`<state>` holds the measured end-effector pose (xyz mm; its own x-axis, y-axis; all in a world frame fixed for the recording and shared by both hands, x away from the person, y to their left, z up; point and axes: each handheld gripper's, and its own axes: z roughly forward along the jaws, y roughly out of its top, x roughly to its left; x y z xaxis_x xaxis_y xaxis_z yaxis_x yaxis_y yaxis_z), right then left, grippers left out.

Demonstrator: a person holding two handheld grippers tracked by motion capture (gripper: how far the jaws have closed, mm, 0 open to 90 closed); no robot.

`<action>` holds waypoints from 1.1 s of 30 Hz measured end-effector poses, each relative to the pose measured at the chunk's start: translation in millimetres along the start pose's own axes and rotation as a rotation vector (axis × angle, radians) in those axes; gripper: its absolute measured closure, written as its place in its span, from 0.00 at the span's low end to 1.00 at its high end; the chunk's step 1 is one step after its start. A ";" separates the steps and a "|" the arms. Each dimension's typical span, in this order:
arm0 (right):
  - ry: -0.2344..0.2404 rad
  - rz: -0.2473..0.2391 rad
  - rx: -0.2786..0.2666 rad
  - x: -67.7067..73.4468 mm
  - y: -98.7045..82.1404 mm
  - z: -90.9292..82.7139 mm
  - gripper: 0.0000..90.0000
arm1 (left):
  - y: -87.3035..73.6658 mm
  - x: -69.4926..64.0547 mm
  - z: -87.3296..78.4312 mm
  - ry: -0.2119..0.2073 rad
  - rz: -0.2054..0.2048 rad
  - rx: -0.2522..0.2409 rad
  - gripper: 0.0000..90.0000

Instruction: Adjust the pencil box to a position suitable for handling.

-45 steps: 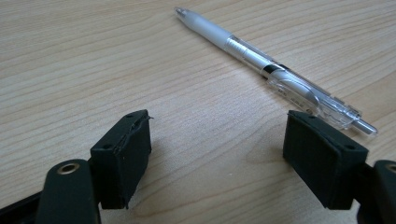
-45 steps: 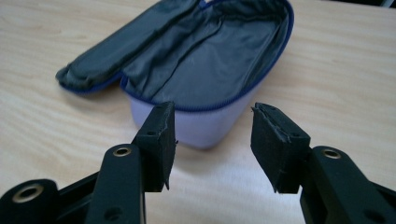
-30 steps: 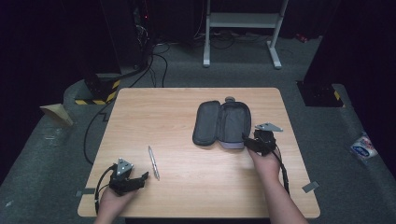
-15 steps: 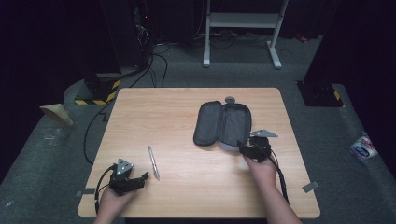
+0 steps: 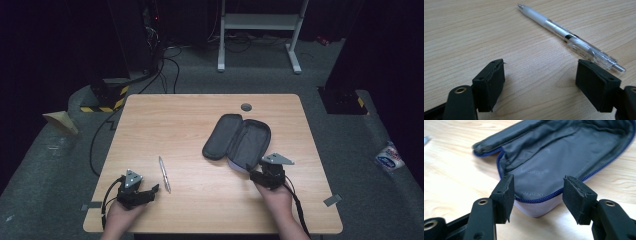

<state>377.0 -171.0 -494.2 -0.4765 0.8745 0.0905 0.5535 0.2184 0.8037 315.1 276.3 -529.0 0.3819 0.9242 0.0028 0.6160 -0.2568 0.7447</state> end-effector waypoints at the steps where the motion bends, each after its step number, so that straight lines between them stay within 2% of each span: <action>1: 0.007 -0.010 -0.003 3.7 -2.2 -1.5 0.47 | 0.0 0.1 0.0 0.000 0.001 0.000 0.26; 2: 0.022 -0.023 0.000 12.3 -6.9 -3.5 0.47 | 0.0 0.1 0.0 0.000 0.001 0.000 0.26; 5: 0.046 -0.033 -0.003 20.4 -11.5 -5.3 0.48 | 0.0 0.0 0.0 0.000 0.000 0.000 0.26; 7: 0.065 -0.055 -0.012 31.3 -15.2 -7.8 0.48 | 0.0 0.1 0.0 0.001 0.002 0.000 0.26; 8: 0.068 -0.070 -0.021 33.0 -15.1 -9.5 0.48 | 0.0 0.1 0.0 0.001 0.002 0.000 0.26; 11: 0.070 -0.073 -0.049 34.2 -11.6 -16.9 0.48 | 0.0 0.1 0.0 0.001 0.002 0.000 0.26; 15: 0.031 -0.073 -0.082 22.5 -1.3 -25.2 0.50 | 0.0 0.0 0.0 0.000 -0.001 0.000 0.26; 17: 0.004 -0.063 -0.087 12.7 5.0 -24.1 0.50 | 0.0 0.0 0.1 -0.001 -0.001 -0.001 0.26; 18: 0.004 -0.063 -0.087 12.7 5.0 -24.1 0.50 | 0.0 0.0 0.1 -0.001 -0.001 -0.001 0.26; 20: -0.034 -0.038 -0.099 -0.2 15.0 -18.1 0.50 | 0.1 -0.1 0.3 -0.002 -0.003 -0.001 0.26; 23: -0.070 -0.023 -0.097 -7.9 25.5 -8.1 0.48 | 0.0 -0.1 0.3 -0.002 -0.003 -0.002 0.26; 27: -0.129 -0.020 -0.059 -17.0 32.2 7.0 0.34 | 0.0 0.0 0.1 -0.001 0.000 -0.003 0.26; 28: -0.134 -0.012 -0.043 -19.1 32.2 9.7 0.30 | -0.1 -0.1 -0.1 -0.002 0.000 -0.002 0.26; 29: -0.134 -0.012 -0.043 -19.1 32.2 9.7 0.30 | -0.1 -0.1 -0.1 -0.002 0.000 -0.002 0.26; 31: -0.133 0.005 -0.017 -23.6 28.5 15.1 0.20 | -0.4 -0.4 -0.3 -0.003 -0.002 -0.002 0.26; 33: -0.120 0.023 0.009 -24.6 24.6 18.8 0.17 | -0.4 -0.4 -0.3 -0.003 -0.002 -0.002 0.26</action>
<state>415.2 -179.1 -487.7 -0.3787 0.9248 0.0375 0.5695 0.2009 0.7970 314.5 276.2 -529.1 0.3827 0.9239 -0.0008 0.6154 -0.2542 0.7461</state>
